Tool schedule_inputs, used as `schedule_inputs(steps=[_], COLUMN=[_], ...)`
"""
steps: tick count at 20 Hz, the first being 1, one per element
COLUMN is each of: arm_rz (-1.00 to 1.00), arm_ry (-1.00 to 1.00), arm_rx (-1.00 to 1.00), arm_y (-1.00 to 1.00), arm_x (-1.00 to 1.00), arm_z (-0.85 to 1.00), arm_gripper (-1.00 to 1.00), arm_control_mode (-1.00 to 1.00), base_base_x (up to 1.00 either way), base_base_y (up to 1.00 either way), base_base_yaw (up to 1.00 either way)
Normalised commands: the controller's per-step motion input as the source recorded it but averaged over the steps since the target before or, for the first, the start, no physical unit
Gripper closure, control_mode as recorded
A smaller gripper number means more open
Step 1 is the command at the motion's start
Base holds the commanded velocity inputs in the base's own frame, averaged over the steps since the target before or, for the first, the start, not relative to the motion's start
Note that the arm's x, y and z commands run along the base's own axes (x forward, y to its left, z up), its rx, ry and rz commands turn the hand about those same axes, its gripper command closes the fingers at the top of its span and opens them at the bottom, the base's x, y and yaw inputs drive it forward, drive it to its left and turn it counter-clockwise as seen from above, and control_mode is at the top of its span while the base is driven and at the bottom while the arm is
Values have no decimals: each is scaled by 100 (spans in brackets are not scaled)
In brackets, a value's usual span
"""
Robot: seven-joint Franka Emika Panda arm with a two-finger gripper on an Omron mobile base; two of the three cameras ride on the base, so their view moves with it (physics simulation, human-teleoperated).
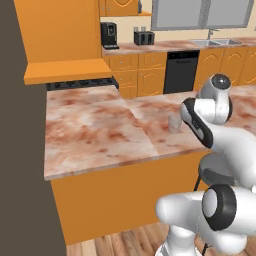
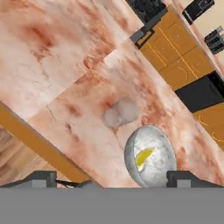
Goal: There is a bowl on the dining counter. Grab a lemon wedge from the fridge and place it in the bowl. Then get the liquor bottle and glass cup from the cabinet and place them next to the bowl.
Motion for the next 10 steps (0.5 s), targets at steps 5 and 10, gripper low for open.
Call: schedule_inputs(steps=[5, 10], arm_rz=[-47, -42], arm_ry=[-32, -28], arm_rx=[45, 49], arm_y=[18, 24], arm_x=[-49, -59], arm_z=[19, 24], arm_gripper=[-100, -100], arm_control_mode=[-100, -100], base_base_x=[0, 0], base_base_y=[0, 0], base_base_yaw=[0, 0])
